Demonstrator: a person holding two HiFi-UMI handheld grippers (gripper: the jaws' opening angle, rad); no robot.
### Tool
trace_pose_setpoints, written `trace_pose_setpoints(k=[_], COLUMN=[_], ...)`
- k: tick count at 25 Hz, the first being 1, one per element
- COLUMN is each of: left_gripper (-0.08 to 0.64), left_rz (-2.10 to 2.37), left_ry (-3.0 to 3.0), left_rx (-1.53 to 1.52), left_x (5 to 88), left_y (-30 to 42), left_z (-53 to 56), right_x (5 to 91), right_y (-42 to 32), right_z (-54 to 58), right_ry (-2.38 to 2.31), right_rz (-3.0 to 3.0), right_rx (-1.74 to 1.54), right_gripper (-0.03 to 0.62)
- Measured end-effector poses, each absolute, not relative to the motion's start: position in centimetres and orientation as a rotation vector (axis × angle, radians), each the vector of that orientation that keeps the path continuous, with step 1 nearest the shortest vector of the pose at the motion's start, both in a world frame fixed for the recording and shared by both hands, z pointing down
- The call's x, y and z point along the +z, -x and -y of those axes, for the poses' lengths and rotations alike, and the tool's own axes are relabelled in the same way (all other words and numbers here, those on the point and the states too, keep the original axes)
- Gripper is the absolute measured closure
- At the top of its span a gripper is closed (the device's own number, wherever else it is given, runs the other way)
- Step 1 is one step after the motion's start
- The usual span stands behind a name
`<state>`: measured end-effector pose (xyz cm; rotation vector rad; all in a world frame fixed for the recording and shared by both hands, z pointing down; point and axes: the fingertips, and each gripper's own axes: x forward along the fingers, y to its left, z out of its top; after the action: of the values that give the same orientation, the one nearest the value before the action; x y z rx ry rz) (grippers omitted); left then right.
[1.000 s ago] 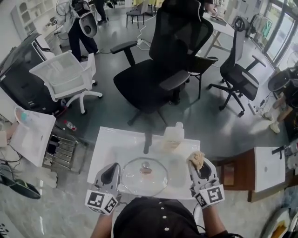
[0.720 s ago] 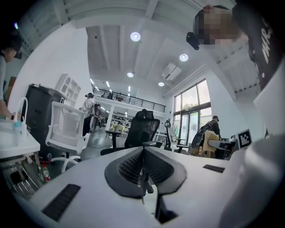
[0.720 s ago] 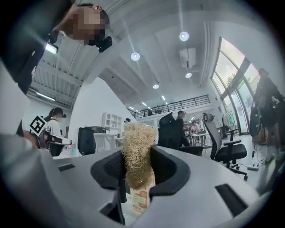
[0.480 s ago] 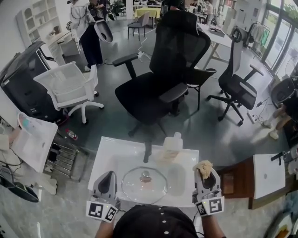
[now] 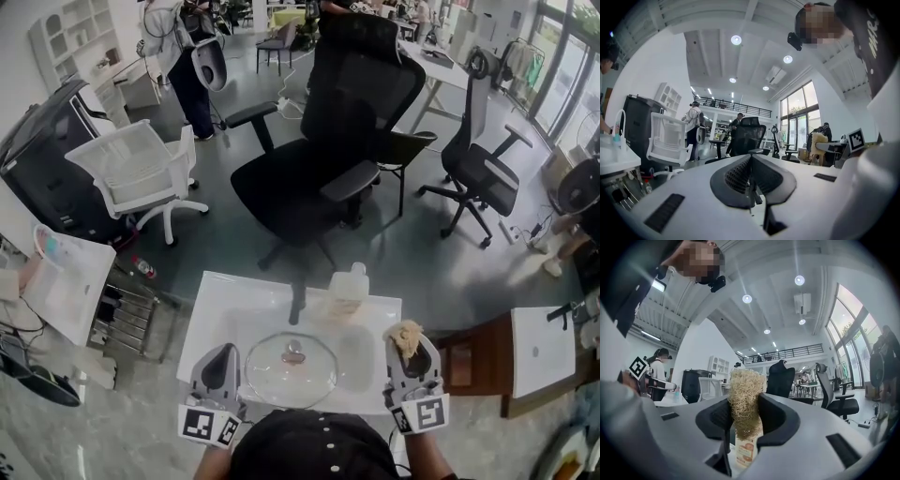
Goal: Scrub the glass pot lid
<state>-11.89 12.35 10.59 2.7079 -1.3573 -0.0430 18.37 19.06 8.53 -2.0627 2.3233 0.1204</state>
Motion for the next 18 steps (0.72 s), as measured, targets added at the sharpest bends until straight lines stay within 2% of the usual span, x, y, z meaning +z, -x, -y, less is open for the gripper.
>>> trace_pose_setpoints(k=[9,18], left_gripper=[0.531,0.532], left_rz=[1.331,1.302], left_ry=[-2.696,-2.699], left_rx=[-0.02,-0.007], left_x=[11.4,11.9], left_y=[12.0,11.5], left_z=[-12.2,-12.1], right_x=[7.4,8.6], right_y=[-18.2,-17.5], right_z=[-18.8,-18.6], right_ry=[2.044,2.077], right_rz=[-2.289,-2.337], right_rx=[0.226,0.172], right_gripper=[0.443,0.442])
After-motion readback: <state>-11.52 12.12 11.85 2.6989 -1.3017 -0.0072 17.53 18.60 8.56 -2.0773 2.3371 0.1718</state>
